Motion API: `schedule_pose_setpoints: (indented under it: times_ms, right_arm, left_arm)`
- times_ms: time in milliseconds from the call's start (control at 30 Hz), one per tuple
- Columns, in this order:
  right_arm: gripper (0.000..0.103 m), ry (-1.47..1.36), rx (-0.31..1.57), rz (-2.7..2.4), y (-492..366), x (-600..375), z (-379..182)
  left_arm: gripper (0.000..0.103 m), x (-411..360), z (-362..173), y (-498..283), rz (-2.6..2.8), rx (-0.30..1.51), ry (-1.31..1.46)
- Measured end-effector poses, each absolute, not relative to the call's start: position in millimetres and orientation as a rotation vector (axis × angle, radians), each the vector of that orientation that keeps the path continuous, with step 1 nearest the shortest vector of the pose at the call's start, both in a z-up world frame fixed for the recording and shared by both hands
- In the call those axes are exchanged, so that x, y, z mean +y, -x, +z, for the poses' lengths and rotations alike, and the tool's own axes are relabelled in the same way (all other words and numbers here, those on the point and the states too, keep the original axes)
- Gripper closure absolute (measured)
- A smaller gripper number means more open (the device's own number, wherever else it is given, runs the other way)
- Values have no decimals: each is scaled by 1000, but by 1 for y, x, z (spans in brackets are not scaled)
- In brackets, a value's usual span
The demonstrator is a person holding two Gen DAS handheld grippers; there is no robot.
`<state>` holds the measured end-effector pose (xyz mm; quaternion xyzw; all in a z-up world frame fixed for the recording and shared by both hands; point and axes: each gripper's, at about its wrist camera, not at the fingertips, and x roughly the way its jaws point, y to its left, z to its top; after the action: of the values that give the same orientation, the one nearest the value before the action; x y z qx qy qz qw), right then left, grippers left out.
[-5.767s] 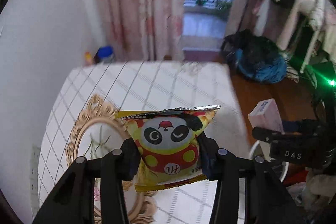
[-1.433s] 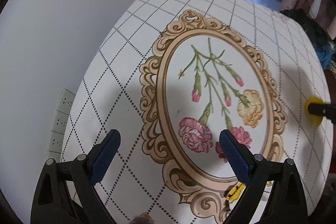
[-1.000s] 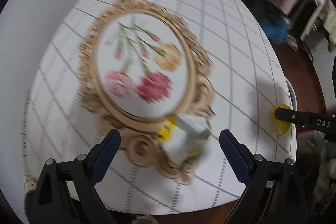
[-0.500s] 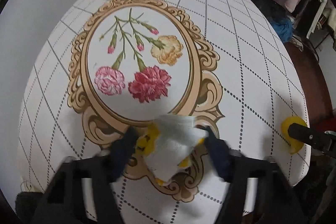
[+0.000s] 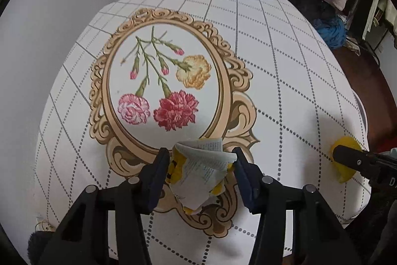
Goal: Collect trash
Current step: 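Grasp the yellow lemon peel with the right tool while the left tool grasps the paper wrapper, then carry the lemon peel and wrapper over the bin and open both tools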
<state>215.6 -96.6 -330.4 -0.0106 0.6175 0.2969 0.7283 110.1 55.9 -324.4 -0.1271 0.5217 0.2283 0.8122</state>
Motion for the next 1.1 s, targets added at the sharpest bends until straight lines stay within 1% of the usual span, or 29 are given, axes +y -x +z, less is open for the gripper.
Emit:
schedule_pose_setpoints:
  times_ms: [167, 333, 467, 700, 800, 900, 1100]
  right_arm:
    - [71, -26, 1337, 677, -218, -101, -315]
    - [71, -97, 1274, 681, -233, -120, -284]
    - [71, -146, 1220, 659, -254, -148, -258]
    - [71, -211, 1135, 542, -314, -228, -229]
    - [71, -231, 1128, 470, -346, -269, -234]
    - [71, -251, 1159, 391, -381, -306, -256]
    - [71, -308, 1307, 284, -446, -362, -341]
  left_arm:
    - [55, 49, -295, -116, 479, 1054, 267]
    - [55, 32, -254, -137, 438, 976, 243]
    - [55, 11, -230, -168, 382, 927, 224]
    - [55, -47, -214, -243, 250, 896, 173]
    - [55, -82, -220, -285, 174, 911, 159]
    - [55, -108, -235, -325, 104, 948, 177]
    - [55, -155, -298, -411, -43, 1115, 282]
